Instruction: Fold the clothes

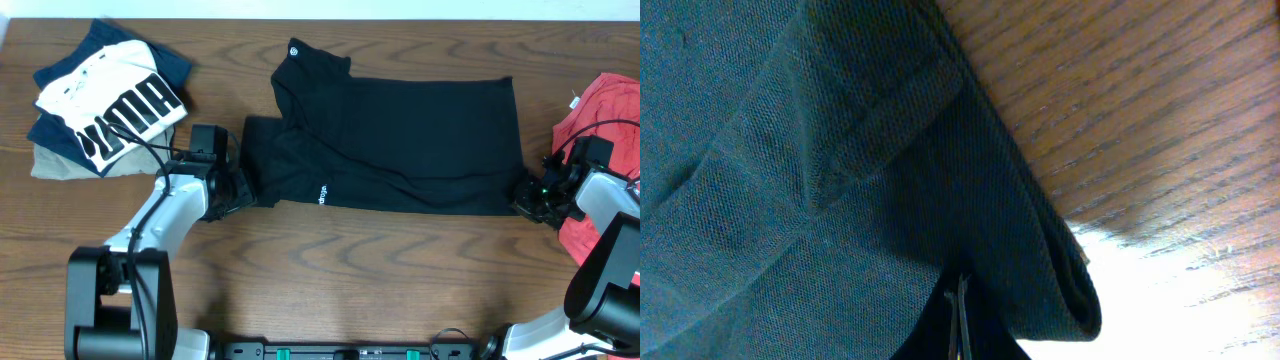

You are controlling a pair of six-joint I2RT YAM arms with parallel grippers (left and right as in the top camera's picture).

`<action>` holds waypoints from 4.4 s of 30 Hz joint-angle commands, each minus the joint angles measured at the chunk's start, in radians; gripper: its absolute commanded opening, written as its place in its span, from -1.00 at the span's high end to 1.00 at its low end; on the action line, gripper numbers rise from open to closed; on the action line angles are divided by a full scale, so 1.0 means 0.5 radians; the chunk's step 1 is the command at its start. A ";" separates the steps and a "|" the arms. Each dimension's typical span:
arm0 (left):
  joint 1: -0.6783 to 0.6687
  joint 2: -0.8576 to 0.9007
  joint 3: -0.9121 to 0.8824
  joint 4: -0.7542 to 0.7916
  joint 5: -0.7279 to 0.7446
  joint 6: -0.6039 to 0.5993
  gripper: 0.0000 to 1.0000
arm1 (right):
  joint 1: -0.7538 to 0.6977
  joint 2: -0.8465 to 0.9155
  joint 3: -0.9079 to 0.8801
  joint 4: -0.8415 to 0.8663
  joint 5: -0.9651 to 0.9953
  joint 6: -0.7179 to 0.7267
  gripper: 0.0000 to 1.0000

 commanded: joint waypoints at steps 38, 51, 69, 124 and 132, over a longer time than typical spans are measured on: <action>0.281 -0.246 -0.012 -0.351 -0.115 -0.063 0.88 | -0.027 0.047 -0.080 -0.066 0.156 0.006 0.98; 0.280 -0.129 -0.014 -0.249 0.294 -0.316 0.15 | -0.027 0.047 -0.080 -0.071 0.155 0.006 0.98; 0.110 0.217 -0.014 0.076 0.323 -0.573 0.14 | -0.027 0.047 -0.080 -0.076 0.155 0.006 0.97; -0.022 -0.359 0.143 -0.630 0.130 -0.121 0.24 | -0.025 0.006 0.448 -0.629 0.175 0.008 0.51; -0.218 -0.156 0.143 -0.430 0.185 -0.121 0.21 | -0.025 0.006 0.209 -0.356 -0.149 0.006 0.44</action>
